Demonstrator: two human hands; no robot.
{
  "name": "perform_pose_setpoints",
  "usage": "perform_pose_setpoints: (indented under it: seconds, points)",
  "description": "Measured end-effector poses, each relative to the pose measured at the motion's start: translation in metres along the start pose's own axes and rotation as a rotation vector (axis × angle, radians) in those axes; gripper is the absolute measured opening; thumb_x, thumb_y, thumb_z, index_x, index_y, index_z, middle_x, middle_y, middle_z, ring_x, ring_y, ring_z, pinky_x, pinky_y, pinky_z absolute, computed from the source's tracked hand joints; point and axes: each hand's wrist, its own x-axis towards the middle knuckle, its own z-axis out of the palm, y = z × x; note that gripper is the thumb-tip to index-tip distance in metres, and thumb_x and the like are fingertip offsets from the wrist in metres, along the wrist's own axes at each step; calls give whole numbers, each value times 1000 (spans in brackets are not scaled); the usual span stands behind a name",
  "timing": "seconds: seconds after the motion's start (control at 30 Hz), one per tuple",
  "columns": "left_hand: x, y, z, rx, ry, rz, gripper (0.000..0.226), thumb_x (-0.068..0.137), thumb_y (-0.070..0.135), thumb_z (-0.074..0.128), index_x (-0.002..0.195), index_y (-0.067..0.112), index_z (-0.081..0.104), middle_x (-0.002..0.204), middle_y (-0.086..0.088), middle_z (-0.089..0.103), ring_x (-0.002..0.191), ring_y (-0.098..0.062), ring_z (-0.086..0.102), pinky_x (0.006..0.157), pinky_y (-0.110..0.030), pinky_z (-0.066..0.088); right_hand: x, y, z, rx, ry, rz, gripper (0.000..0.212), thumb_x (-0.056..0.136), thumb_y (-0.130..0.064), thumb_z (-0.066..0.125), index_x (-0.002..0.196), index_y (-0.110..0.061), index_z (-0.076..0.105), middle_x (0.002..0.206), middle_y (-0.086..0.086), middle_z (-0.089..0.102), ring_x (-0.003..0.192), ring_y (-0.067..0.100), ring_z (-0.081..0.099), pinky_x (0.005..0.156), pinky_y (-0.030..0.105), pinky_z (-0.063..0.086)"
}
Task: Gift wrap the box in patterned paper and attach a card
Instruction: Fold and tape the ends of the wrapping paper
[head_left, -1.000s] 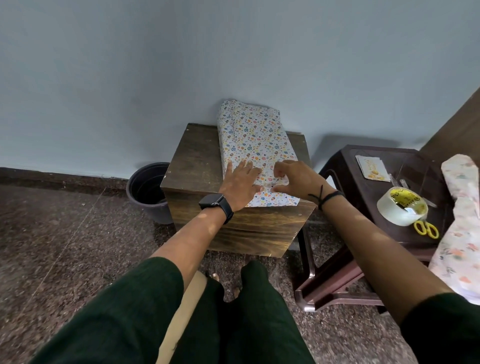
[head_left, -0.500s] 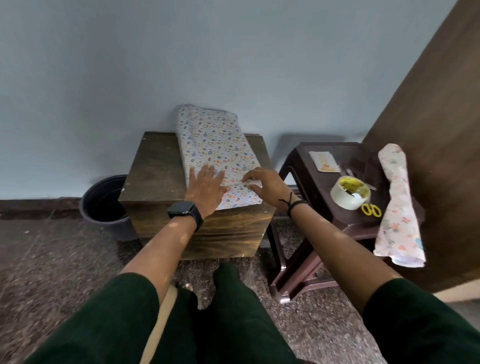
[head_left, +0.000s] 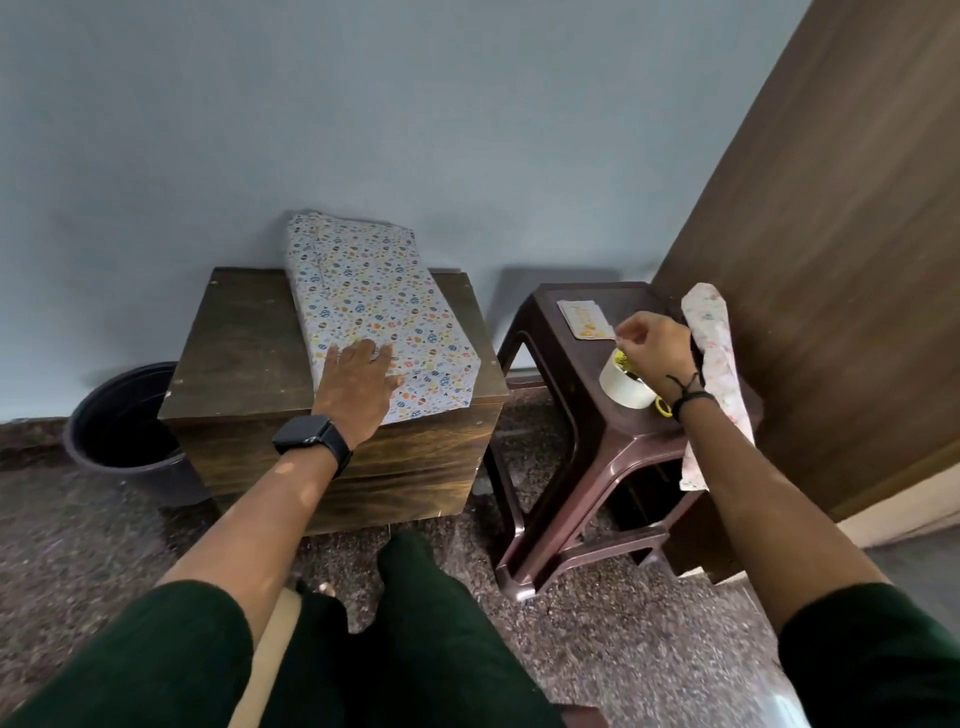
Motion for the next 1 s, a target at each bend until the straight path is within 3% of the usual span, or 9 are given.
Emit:
perform_pose_setpoints:
  seconds: [0.13, 0.3, 0.43, 0.67, 0.83, 1.0]
  points:
    - [1, -1, 3, 11, 10, 8, 50, 101, 34, 34, 147, 13, 27, 146, -10, 35, 137, -26, 29, 116, -45, 16, -5, 30, -18, -11, -25, 141, 15, 78, -10, 68, 93, -8, 72, 91, 10, 71, 88, 25, 64, 76, 23, 42]
    - [1, -1, 3, 0, 17, 6, 51, 101, 34, 36, 147, 13, 28, 145, -10, 36, 136, -26, 30, 116, -45, 16, -10, 43, -2, -15, -165, 160, 21, 76, -17, 75, 93, -7, 71, 92, 13, 71, 89, 28, 65, 87, 35, 49]
    - [1, -2, 5, 3, 33, 14, 51, 101, 33, 37, 146, 13, 30, 144, -10, 38, 134, -26, 32, 115, -45, 18, -12, 39, 15, -100, -99, 111, 25, 78, -20, 74, 95, -3, 70, 99, 18, 67, 94, 31, 62, 83, 30, 43]
    - [2, -2, 6, -8, 29, 11, 51, 101, 32, 37, 147, 13, 28, 147, -12, 35, 138, -27, 27, 116, -45, 14, -16, 26, 29, -205, -40, 25, 17, 83, -11, 66, 86, 6, 67, 92, 23, 64, 89, 37, 60, 77, 39, 47]
    - [1, -2, 6, -3, 22, 3, 51, 101, 33, 35, 148, 14, 26, 148, -11, 33, 139, -26, 25, 117, -44, 13, -14, 20, 31, -288, -12, 36, 17, 88, -8, 57, 95, 3, 69, 100, 24, 65, 97, 39, 62, 81, 40, 50]
    - [1, -3, 7, 5, 34, 10, 51, 101, 33, 37, 147, 14, 28, 146, -11, 36, 137, -27, 29, 116, -45, 16, -12, 27, 26, -190, 1, 41, 17, 88, -9, 58, 95, 2, 69, 103, 26, 59, 96, 41, 59, 79, 42, 49]
